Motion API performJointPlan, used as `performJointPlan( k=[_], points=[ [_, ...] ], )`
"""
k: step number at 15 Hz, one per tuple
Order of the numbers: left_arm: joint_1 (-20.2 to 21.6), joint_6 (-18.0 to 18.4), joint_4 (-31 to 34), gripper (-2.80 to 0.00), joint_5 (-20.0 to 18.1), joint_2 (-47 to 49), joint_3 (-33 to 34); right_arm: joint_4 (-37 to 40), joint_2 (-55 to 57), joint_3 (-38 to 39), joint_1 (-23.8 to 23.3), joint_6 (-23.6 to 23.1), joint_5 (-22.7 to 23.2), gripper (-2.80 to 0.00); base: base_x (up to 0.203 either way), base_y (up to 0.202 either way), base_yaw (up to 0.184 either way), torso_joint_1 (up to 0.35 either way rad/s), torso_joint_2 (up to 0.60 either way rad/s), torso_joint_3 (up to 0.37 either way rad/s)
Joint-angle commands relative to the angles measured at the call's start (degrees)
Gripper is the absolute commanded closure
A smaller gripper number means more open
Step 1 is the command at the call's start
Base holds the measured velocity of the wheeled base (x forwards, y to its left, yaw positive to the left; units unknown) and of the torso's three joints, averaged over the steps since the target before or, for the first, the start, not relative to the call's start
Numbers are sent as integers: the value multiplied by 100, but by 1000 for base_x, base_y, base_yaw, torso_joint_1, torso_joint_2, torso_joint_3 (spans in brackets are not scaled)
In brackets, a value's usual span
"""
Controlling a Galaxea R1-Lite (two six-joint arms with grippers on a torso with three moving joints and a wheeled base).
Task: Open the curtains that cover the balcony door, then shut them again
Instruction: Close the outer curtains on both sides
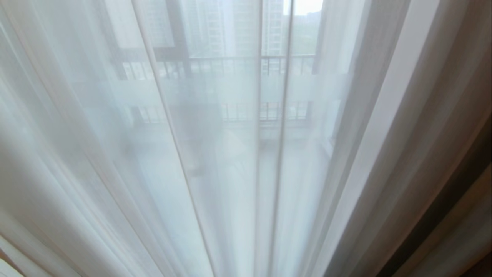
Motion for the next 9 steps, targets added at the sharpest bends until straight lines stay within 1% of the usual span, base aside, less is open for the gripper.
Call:
performJointPlan(
  k=[1, 9],
  points=[
    [-1, 0, -5, 0, 0, -10, 0, -1, 7, 0, 7, -3, 3, 0, 0, 0, 0, 0, 0, 0],
    [4, 0, -5, 0, 0, -10, 0, -1, 7, 0, 0, -5, 3, 0, 0, 0, 0, 0, 0, 0]
  ],
)
